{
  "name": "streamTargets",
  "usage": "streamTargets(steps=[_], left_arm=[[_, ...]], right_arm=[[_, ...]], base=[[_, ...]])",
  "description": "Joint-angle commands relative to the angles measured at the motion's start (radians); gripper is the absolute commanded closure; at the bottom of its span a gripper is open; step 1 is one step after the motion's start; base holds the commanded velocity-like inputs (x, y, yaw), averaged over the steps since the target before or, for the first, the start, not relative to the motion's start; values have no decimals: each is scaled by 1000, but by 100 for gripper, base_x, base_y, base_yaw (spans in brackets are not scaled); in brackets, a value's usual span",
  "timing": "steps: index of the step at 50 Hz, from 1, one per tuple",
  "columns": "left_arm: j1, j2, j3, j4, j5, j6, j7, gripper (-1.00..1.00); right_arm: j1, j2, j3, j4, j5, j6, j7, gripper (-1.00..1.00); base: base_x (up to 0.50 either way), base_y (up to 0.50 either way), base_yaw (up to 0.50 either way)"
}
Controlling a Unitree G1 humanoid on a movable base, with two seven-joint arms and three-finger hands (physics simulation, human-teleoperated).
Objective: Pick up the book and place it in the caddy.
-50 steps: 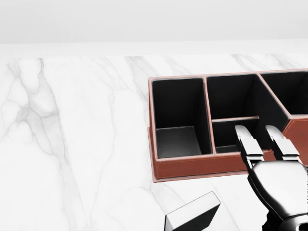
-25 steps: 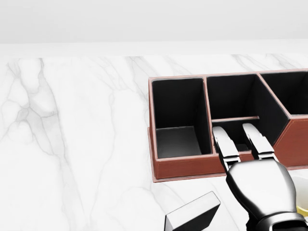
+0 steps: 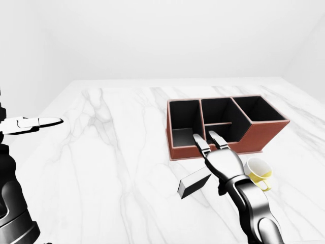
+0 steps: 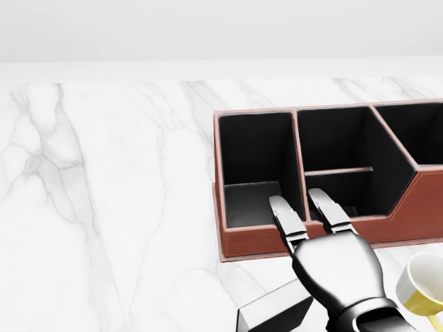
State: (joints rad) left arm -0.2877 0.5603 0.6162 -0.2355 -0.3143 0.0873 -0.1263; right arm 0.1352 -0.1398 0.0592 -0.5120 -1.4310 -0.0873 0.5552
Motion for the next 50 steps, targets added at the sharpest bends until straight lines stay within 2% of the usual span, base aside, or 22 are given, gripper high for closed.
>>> streamTargets(steps=[1, 20, 44, 50], left_arm=[[2, 0, 3, -4, -3, 0, 0, -100], [4, 1, 8, -16, -5, 0, 1, -100], [1, 2, 7, -16, -7, 0, 3, -100], [3, 3, 10, -17, -10, 0, 3, -100]], right_arm=[[11, 4, 33, 16, 1, 0, 15, -100], [-24, 11, 73, 70, 24, 0, 73, -100], [-119, 21, 120, 245, -24, 0, 56, -100], [-120, 30, 127, 253, -9, 0, 96, -100]], base=[[0, 0, 0], [0, 0, 0], [0, 0, 0], [0, 0, 0]])
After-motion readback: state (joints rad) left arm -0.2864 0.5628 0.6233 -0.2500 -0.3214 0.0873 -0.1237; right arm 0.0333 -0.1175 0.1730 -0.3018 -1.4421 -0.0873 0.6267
